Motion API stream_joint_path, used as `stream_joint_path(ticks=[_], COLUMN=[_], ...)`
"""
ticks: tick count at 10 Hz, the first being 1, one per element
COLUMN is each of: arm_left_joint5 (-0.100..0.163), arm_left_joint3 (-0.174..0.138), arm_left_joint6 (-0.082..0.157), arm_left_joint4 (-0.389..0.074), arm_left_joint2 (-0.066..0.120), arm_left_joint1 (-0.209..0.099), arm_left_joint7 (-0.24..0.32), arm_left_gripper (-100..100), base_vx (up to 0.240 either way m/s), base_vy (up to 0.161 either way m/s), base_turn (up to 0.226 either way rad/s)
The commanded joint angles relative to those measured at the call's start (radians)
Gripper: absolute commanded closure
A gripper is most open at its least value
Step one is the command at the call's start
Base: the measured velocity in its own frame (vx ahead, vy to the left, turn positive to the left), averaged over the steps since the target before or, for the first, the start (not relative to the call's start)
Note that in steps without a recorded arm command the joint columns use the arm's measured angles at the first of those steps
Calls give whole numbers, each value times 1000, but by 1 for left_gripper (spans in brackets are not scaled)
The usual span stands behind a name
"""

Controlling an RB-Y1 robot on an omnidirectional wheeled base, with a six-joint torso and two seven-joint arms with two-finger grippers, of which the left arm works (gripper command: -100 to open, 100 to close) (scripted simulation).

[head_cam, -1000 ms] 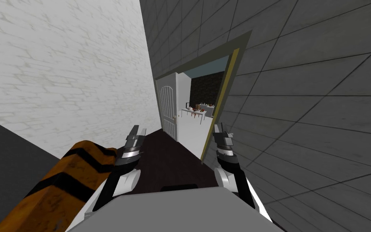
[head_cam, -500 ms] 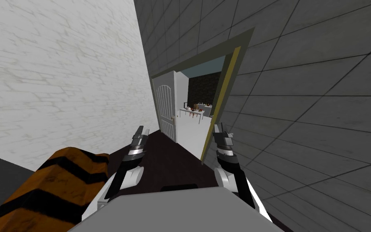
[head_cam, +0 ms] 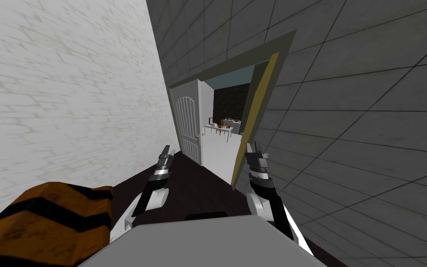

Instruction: Push the door open

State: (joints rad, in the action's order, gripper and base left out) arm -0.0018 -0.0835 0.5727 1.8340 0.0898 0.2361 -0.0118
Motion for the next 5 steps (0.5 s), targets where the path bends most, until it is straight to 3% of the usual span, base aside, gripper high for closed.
stream_joint_path(ticks=[1,5], arm_left_joint5=[-2,-9], arm_left_joint3=[-1,-6], arm_left_joint6=[3,-1], arm_left_joint4=[-45,-161], arm_left_joint2=[3,12], arm_left_joint1=[-20,-88], arm_left_joint7=[7,23], arm_left_gripper=[-100,-100], base_vx=[70,74], base_vy=[102,95], base_turn=[-111,-135])
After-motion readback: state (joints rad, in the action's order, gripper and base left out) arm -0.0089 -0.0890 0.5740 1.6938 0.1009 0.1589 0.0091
